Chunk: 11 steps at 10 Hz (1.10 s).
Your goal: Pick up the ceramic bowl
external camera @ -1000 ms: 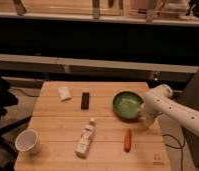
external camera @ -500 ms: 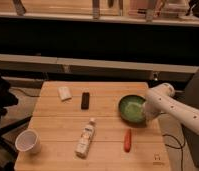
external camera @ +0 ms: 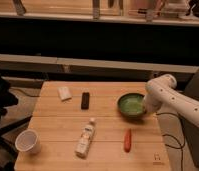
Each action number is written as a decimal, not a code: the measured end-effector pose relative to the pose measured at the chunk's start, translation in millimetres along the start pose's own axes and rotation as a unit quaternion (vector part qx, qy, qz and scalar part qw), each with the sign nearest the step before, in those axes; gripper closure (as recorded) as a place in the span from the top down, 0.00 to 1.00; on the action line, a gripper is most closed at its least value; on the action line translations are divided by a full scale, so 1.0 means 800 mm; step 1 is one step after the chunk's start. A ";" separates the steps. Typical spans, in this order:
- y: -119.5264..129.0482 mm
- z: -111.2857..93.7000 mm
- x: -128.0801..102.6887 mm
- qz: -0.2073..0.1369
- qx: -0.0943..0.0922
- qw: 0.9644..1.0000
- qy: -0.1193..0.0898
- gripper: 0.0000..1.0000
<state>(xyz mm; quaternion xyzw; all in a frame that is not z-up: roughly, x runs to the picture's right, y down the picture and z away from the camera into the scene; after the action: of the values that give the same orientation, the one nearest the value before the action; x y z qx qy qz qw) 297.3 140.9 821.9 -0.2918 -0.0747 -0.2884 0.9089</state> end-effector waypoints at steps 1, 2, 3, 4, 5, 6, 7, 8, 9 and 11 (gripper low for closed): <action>-0.002 -0.003 0.001 -0.003 0.000 1.000 0.000 0.00; -0.003 -0.007 0.001 -0.006 0.000 1.000 0.000 0.00; -0.003 -0.007 0.001 -0.006 0.000 1.000 0.000 0.00; -0.006 -0.027 0.004 -0.013 -0.001 1.000 0.001 0.00; -0.009 -0.039 0.005 -0.022 -0.002 1.000 0.001 0.00; -0.010 -0.041 0.006 -0.025 -0.002 1.000 0.002 0.00; -0.011 -0.042 0.007 -0.025 -0.002 1.000 0.002 0.00; -0.010 -0.044 0.008 -0.026 -0.003 1.000 0.003 0.00; -0.010 -0.048 0.008 -0.027 -0.003 1.000 0.003 0.00; -0.014 -0.071 0.009 -0.031 0.000 1.000 0.006 0.00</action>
<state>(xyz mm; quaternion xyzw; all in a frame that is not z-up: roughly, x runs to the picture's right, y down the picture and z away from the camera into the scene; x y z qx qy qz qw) 294.6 97.4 783.0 -0.2875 -0.0785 -0.3181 0.9000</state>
